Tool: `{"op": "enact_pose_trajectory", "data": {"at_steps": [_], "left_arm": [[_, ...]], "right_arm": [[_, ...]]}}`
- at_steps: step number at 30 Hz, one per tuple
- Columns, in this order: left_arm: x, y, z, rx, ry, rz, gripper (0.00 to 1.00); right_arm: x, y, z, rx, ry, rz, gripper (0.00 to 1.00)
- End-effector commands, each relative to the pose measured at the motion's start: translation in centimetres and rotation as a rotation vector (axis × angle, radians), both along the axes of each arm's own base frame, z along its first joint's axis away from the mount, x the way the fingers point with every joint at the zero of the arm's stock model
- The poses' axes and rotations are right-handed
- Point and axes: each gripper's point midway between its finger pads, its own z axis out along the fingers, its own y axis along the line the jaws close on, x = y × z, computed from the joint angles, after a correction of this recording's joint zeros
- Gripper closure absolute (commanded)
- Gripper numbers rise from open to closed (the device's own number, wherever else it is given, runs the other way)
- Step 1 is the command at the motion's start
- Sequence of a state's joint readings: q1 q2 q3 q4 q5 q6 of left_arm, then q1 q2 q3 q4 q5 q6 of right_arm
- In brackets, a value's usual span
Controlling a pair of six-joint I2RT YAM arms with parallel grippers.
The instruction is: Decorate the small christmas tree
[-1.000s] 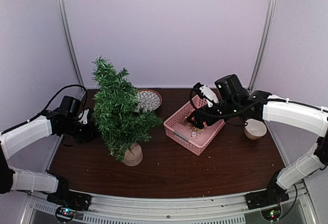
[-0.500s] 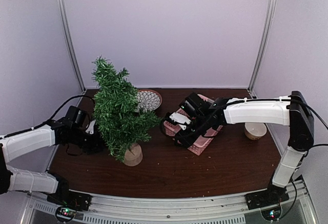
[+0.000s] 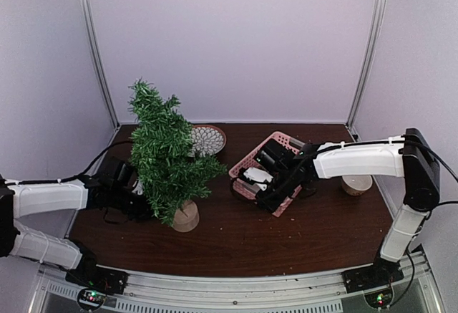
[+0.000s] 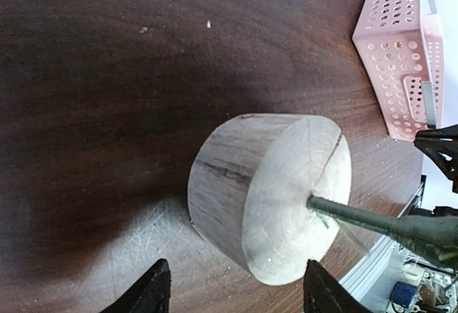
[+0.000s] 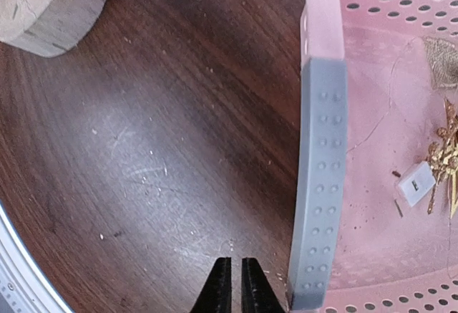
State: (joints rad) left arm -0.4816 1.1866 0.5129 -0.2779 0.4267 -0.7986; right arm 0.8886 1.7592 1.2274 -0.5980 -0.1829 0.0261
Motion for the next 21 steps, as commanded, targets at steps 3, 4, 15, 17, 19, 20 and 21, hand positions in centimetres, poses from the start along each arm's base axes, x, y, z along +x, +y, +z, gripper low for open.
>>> {"op": "enact_pose_trajectory", "data": {"at_steps": [3,4,15,17,19,20,21], "left_arm": [[1.3,-1.6,0.2,-0.049,-0.047,0.026,0.45],[1.4,-1.8,0.0,-0.049,-0.047,0.027,0.47],[2.2,-4.8,-1.8,-0.086,-0.03,0.035,0.59],[2.5,-5.2,-2.0,-0.099,-0.031,0.045,0.6],[2.8,-5.6,-2.2,-0.102,-0.028,0.049,0.62],[2.9,-5.9,-2.4,-0.104,-0.027,0.051,0.63],[3.1,-6.2,-2.5,-0.108,-0.025,0.049,0.63]], "right_arm": [[-0.6,-2.6,0.8,-0.028,-0.017,-0.035,0.94],[-0.7,-2.9,0.8,-0.029,-0.018,-0.039,0.94],[-2.1,-6.9,1.0,-0.089,-0.01,-0.083,0.95],[-2.0,-7.5,1.9,-0.084,-0.032,-0.099,0.91],[-1.7,-7.5,3.2,-0.064,-0.062,-0.11,0.83],[-1.4,-7.2,4.0,-0.044,-0.081,-0.112,0.8],[-1.1,-6.8,4.8,-0.022,-0.1,-0.111,0.76]]}}
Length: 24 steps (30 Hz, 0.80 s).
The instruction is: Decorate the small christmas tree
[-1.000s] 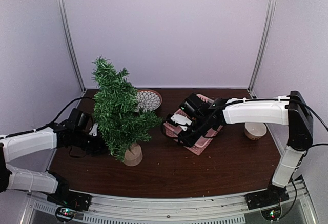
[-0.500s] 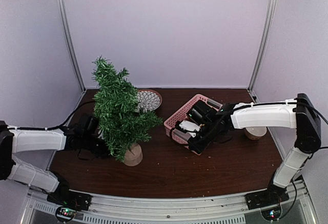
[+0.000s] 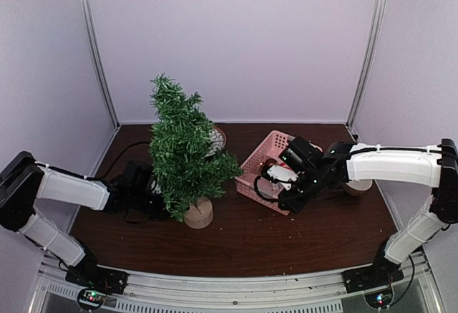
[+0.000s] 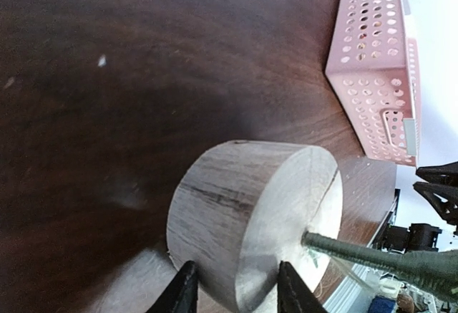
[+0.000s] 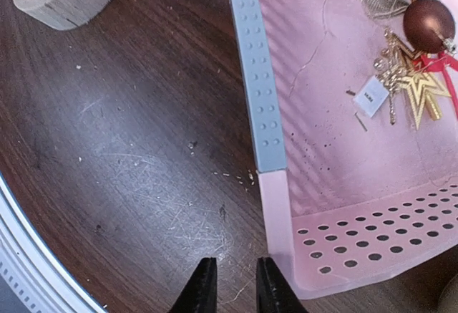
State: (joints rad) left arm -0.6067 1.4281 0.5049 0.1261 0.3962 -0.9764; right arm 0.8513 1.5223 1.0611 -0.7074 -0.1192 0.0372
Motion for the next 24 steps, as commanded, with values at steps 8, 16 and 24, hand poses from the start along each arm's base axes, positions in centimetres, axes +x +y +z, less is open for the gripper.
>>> {"op": "enact_pose_trajectory", "data": {"at_steps": [8,16,24], "left_arm": [[1.2,-1.6,-1.9,-0.023,0.037,0.049,0.64],[1.3,-1.6,-2.0,-0.029,0.041,0.069,0.63],[1.8,-2.0,-1.9,-0.03,0.039,0.075,0.66]], "right_arm": [[4.9,4.4,4.5,0.107,-0.177,0.044,0.63],[6.1,6.8,1.8,0.106,-0.149,0.11,0.63],[4.7,4.2,-0.5,0.057,-0.093,0.077,0.81]]}}
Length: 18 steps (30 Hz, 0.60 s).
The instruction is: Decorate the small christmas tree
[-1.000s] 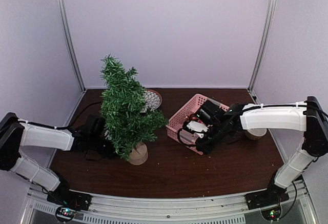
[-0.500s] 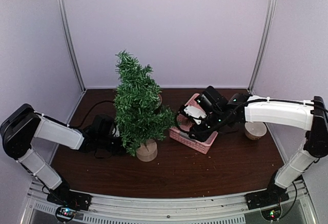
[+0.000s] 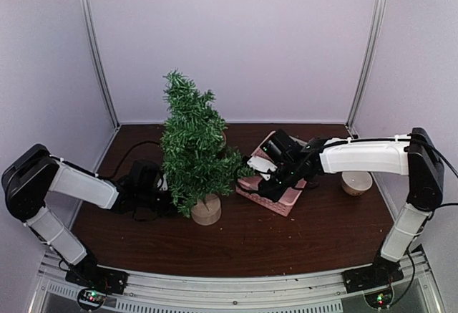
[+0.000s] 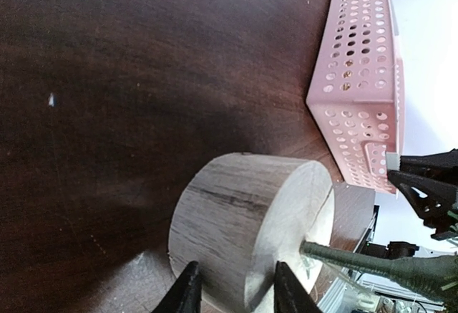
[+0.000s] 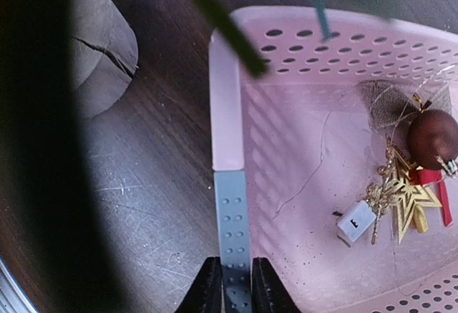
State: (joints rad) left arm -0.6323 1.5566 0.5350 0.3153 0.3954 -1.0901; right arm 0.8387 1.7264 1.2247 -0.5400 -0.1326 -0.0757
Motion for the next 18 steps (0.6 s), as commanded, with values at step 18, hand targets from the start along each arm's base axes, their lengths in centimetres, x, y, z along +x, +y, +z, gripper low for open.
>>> {"op": "enact_pose_trajectory", "data": {"at_steps": [18], "left_arm": [[2.6,-2.3,-3.0,0.02,0.07,0.079,0.71]], "right_arm": [[-6.5,-8.8,-1.0,-0.061,0.115,-0.159,0.92]]}}
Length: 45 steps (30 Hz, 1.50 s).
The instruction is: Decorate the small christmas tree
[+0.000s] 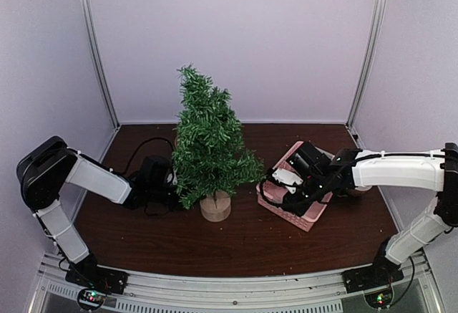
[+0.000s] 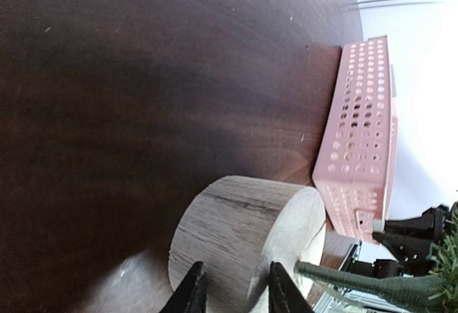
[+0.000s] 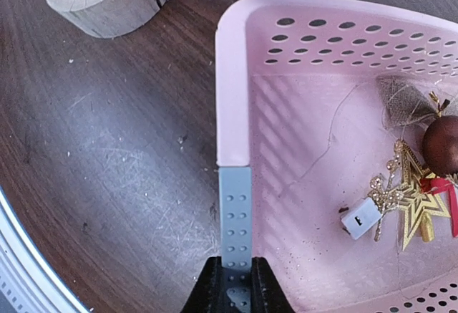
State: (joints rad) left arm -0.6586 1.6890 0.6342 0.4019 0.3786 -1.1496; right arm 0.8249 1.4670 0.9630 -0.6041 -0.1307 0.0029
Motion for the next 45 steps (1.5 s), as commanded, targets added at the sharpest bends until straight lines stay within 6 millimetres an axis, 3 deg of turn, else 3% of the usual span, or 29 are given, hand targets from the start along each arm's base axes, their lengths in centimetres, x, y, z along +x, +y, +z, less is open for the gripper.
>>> {"op": "enact_pose_trajectory", "data": {"at_steps": [1,7,14,19,24,30,36,40,45], "left_arm": [[0.4,0.2,-3.3,0.055,0.081,0.062,0.71],[1.8,-1.2,-3.9,0.034,0.088,0.073,0.73],[2.5,-0.8,-3.7,0.057,0.073,0.11,0.68],[2.6,-0.5,-2.6,0.07,0.045,0.112,0.5],[2.9,0.0,0.0,0.083,-0.024,0.106,0.28],[3.5,2.4,3.5,0.134,-0.104,0.13,0.17],[3.8,4.9,7.3,0.195,-0.194,0.144,0.16],[3.1,5.8,8.4,0.234,-0.219,0.132,0.16],[2.5,6.1,8.6,0.246,-0.229,0.114,0.16]], "right_arm": [[-1.5,-2.5,-0.2,-0.036,0.042,-0.081,0.92],[-1.9,-3.7,0.3,-0.048,0.033,-0.114,0.89],[-1.4,-3.1,0.9,-0.031,0.009,-0.104,0.74],[-0.9,-3.2,2.4,-0.01,-0.035,-0.119,0.51],[0.5,-4.2,6.6,0.112,-0.156,-0.206,0.39],[4.1,-8.1,9.6,0.268,-0.181,-0.373,0.36],[8.4,-11.8,8.3,0.248,-0.132,-0.559,0.44],[11.1,-12.8,7.4,0.232,-0.14,-0.615,0.48],[13.5,-11.5,5.8,0.223,-0.105,-0.547,0.5]]}}
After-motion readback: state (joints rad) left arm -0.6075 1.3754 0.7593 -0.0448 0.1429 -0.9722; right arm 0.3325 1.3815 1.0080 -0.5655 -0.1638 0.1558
